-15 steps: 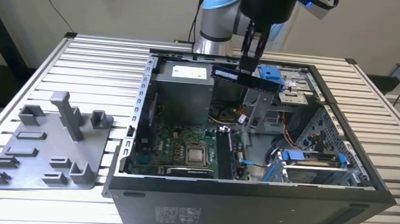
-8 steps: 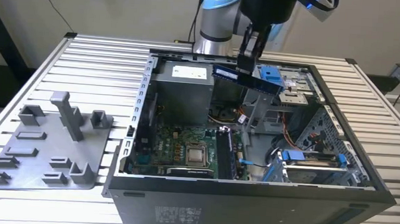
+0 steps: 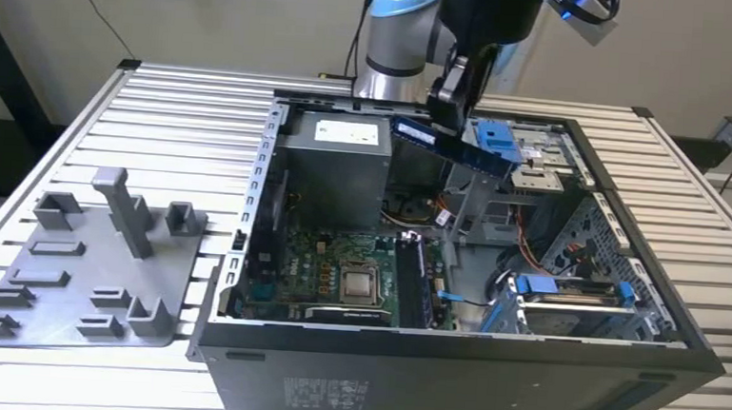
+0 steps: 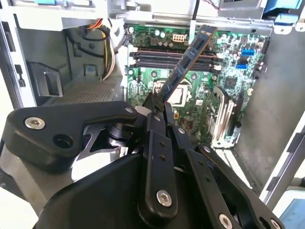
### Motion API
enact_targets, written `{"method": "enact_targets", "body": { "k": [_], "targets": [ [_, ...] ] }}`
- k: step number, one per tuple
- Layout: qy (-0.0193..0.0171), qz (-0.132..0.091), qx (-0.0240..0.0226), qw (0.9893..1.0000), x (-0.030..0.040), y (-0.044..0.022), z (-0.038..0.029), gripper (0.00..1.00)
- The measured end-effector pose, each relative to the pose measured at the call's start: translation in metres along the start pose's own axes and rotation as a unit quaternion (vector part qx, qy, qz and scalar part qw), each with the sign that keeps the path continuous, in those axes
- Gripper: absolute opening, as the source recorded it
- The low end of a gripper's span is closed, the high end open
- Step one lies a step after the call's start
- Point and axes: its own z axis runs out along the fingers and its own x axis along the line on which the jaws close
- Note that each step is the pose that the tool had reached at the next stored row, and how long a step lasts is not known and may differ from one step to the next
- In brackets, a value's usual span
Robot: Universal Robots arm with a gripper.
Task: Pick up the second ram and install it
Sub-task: 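Insert the second ram into the second slot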
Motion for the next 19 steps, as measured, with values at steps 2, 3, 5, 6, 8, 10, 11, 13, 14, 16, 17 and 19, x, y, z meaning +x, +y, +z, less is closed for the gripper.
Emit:
{"method": "enact_targets", "body": {
  "k": [2, 3, 5, 6, 8, 10, 11, 13, 14, 16, 17, 19],
  "targets": [
    [0.0, 0.016, 0.0005, 0.9999, 0.0, 0.0, 0.0001, 0.14],
    [0.0, 0.025, 0.0007, 0.9997, 0.0, 0.0, 0.0001, 0.14],
    [0.0, 0.042, 0.0012, 0.9991, 0.0, 0.0, 0.0001, 0.14],
    [0.0001, 0.05, 0.0015, 0.9988, 0.0, 0.0, 0.0001, 0.14],
    [0.0001, 0.066, 0.0019, 0.9978, 0.0, 0.0, 0.0002, 0.14],
    [0.0001, 0.082, 0.0024, 0.9966, 0.0, 0.0, 0.0002, 0.14],
    [0.0001, 0.09, 0.0026, 0.9959, 0.0, 0.0, 0.0002, 0.14],
    [0.0001, 0.118, 0.0034, 0.993, 0.0, 0.0, 0.0003, 0.14],
    [0.0001, 0.126, 0.0037, 0.9921, 0.0, 0.0, 0.0003, 0.14],
    [0.0002, 0.142, 0.0041, 0.9899, 0.0, 0.0, 0.0003, 0.14],
    [0.0002, 0.15, 0.0044, 0.9887, 0.0, 0.0, 0.0003, 0.14],
    [0.0002, 0.166, 0.0049, 0.9861, 0.0, 0.0, 0.0004, 0.14]
  ]
}}
